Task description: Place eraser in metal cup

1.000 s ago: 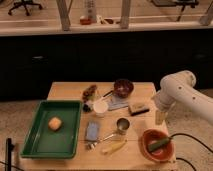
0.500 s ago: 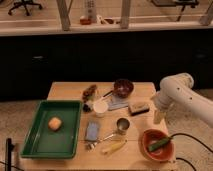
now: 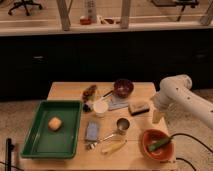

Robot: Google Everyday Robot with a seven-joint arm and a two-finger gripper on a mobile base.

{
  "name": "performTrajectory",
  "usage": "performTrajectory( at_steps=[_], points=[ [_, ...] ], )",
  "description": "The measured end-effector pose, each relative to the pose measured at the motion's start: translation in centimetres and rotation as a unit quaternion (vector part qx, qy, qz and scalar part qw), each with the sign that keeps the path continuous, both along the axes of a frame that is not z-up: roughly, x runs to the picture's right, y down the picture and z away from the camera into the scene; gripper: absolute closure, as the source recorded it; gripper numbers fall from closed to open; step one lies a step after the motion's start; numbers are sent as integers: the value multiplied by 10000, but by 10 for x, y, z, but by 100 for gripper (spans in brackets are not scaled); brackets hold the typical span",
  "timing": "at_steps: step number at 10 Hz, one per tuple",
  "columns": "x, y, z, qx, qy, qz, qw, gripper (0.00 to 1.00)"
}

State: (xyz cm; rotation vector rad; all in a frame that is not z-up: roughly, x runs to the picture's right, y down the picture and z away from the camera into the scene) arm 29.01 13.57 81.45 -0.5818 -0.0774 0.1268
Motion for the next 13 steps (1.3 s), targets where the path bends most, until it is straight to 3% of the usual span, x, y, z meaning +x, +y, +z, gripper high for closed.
performTrajectory(
  at_steps=[13],
  points=[
    [-7,7,48,-181,-105,242,9995,20]
  ],
)
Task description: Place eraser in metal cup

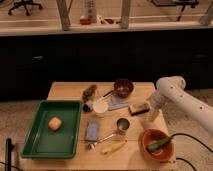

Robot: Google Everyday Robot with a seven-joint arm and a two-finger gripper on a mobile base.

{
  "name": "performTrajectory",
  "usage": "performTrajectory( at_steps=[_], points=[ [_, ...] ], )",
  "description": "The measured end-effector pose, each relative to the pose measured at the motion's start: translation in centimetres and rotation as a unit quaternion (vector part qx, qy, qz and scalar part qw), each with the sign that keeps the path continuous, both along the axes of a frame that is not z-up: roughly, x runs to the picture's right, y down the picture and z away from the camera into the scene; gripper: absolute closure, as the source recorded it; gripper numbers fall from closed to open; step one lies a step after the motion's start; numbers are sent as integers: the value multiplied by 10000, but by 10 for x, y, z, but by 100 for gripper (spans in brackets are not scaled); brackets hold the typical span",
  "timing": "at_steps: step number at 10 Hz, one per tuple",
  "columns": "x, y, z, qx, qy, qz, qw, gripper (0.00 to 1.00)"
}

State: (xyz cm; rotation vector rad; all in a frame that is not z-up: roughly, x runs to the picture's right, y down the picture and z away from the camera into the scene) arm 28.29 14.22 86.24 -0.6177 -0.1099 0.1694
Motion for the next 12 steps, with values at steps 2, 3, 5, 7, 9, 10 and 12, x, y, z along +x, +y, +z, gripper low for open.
performTrajectory(
  at_steps=[2,3,5,7,9,10,12],
  points=[
    [-3,2,7,-28,8,59,10000,20],
    [-3,2,9,-32,16,85,10000,20],
    [-3,3,15,-53,49,168,9998,20],
    [-4,4,19,-34,50,183,9998,20],
    [-18,-4,11,118,-134,-38,9998,20],
    [-22,-8,9,150,-216,-122,9996,20],
    [-30,-9,9,198,-435,-343,9983,20]
  ],
)
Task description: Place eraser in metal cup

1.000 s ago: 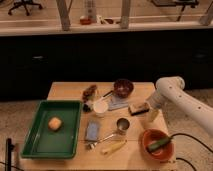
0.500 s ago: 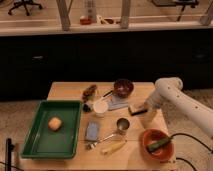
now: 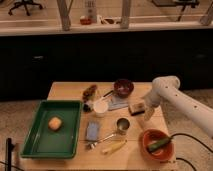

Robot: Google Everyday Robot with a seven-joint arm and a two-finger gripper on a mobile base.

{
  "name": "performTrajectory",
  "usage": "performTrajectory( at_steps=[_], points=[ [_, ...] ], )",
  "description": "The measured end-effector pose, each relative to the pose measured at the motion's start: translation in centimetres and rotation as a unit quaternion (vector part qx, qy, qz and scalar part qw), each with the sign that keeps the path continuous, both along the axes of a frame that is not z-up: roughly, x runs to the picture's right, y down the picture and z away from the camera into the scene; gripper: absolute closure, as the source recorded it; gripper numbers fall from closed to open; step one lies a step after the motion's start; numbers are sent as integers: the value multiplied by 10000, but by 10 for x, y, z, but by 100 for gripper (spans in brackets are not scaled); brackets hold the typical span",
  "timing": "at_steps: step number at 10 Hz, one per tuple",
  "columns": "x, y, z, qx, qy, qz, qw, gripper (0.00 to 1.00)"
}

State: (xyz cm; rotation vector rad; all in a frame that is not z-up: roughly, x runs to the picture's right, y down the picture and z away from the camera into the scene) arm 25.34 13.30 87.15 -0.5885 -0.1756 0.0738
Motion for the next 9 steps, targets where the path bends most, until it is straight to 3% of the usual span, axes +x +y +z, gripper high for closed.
performTrajectory(
  at_steps=[2,5,9],
  points=[
    [-14,2,10,-108,-264,-288,9992,20],
    [-19,10,20,-282,-402,-508,9975,25],
    [-18,15,32,-432,-471,-779,9949,67]
  ],
)
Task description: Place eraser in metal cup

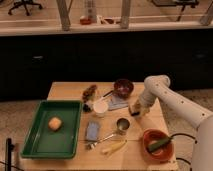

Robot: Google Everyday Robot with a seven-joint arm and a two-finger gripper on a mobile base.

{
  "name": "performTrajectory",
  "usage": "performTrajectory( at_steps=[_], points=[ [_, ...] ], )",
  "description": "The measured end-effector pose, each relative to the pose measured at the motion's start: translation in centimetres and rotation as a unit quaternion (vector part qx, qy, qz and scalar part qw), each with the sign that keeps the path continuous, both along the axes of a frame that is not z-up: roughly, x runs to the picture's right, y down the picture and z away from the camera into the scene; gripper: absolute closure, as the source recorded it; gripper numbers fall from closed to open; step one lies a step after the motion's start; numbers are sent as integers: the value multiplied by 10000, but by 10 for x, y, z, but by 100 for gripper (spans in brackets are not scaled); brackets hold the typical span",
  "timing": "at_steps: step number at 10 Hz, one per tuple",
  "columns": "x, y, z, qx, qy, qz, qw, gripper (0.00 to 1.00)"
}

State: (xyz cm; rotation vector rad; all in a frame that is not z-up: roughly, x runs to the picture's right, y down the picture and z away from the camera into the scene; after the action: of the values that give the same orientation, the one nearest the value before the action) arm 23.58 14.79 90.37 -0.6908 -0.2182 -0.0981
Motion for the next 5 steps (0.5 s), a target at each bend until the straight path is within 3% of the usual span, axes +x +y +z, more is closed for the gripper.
performTrajectory(
  at_steps=[3,5],
  points=[
    [6,-10,-5,55,-12,-158,9999,96],
    [6,-23,-13,133,-57,-266,9995,100]
  ],
)
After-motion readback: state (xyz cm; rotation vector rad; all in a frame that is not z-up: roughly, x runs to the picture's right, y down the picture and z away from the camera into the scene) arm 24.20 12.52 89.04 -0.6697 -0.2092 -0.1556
